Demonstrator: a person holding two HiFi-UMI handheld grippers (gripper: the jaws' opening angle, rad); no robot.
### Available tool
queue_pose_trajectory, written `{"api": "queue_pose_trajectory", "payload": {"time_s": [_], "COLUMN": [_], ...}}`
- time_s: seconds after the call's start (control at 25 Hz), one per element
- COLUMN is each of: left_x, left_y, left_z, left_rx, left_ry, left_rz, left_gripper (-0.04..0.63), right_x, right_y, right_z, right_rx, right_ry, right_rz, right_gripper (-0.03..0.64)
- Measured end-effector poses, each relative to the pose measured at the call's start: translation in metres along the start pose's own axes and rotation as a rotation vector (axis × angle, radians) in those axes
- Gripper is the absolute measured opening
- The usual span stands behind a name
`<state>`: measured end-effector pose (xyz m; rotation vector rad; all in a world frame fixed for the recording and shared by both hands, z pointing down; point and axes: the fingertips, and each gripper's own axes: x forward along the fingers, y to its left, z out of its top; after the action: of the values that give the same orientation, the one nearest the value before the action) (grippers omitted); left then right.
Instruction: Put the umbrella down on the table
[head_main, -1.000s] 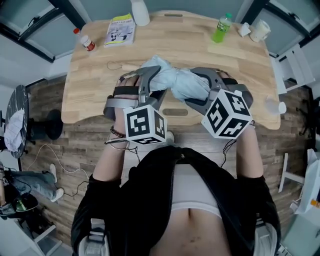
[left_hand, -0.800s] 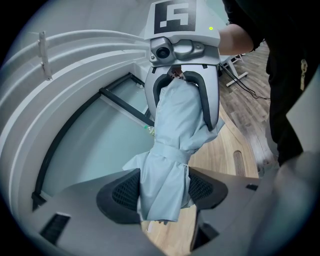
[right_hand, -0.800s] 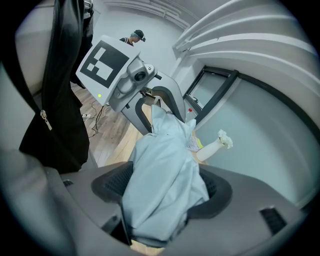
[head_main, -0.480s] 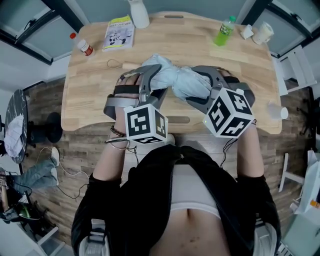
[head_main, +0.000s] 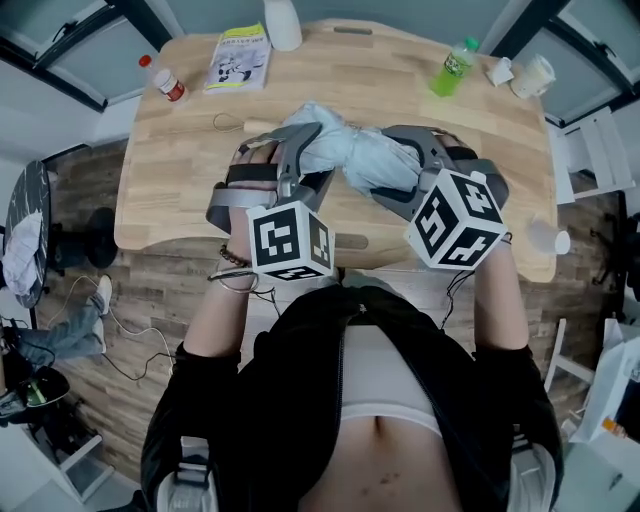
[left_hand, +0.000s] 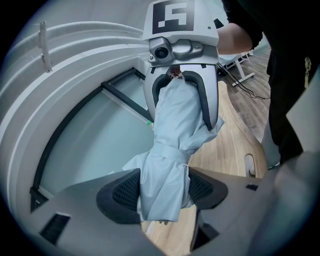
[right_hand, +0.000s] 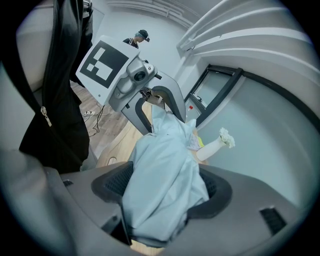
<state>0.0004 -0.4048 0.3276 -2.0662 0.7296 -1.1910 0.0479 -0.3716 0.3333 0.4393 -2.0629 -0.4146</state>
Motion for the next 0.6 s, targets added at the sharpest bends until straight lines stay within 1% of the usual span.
{"api": "queue_pose_trajectory", "payload": {"time_s": [0.2, 0.36, 0.6], "left_x": [0.010, 0.019, 0.029], "left_y": [-0.005, -0.009, -0.019], "left_z": [-0.002, -0.007, -0.015], "left_rx": [-0.014, -0.017, -0.031], "left_ry": [0.022, 0.039, 0.057], "left_rz": [-0.009, -0.006, -0.030], "left_gripper": [0.279, 0.279, 0.279], "right_x": [0.007, 0.017, 0.031], "right_y": [-0.001, -0.001, 0.003], "right_z": [-0.009, -0.014, -0.021], "right_rx": [-0.008, -0.023, -0.012], "right_ry": [-0.002, -0.009, -0.012], "right_rz": [0.024, 0.024, 0.062], "right_gripper": [0.353, 0.352, 0.353]}}
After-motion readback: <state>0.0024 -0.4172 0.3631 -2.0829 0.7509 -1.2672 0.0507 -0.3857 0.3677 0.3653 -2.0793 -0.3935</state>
